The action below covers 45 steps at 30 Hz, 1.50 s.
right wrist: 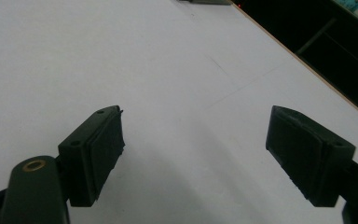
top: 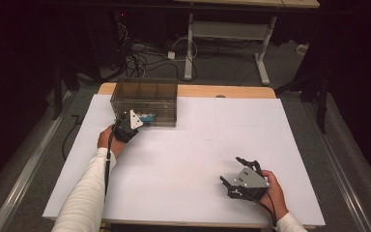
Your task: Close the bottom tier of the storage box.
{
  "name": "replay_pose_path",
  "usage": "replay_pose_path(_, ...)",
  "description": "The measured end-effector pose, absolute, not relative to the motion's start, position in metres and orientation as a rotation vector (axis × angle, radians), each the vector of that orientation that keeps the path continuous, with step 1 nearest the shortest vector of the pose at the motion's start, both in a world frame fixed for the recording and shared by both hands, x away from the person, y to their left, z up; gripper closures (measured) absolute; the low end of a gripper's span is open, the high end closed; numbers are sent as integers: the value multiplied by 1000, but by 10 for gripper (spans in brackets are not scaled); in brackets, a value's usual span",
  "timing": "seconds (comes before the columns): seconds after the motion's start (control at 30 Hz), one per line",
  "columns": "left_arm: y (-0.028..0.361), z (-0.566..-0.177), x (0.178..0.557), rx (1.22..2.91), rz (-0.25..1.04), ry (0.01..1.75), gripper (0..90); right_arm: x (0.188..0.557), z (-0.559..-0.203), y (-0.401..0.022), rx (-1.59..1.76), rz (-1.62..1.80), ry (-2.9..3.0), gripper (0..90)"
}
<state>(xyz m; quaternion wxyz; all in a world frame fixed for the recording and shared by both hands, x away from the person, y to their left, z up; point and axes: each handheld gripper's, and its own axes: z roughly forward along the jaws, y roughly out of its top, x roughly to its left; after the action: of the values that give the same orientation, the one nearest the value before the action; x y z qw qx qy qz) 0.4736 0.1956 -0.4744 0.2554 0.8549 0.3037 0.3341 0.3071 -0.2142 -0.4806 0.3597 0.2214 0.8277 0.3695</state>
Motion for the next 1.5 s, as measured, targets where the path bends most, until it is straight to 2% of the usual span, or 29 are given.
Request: replay_pose_path(1.5, 192, -483, 490, 2290, 1028, 859, 853, 307, -481, -216, 573, 953, 2140, 199)
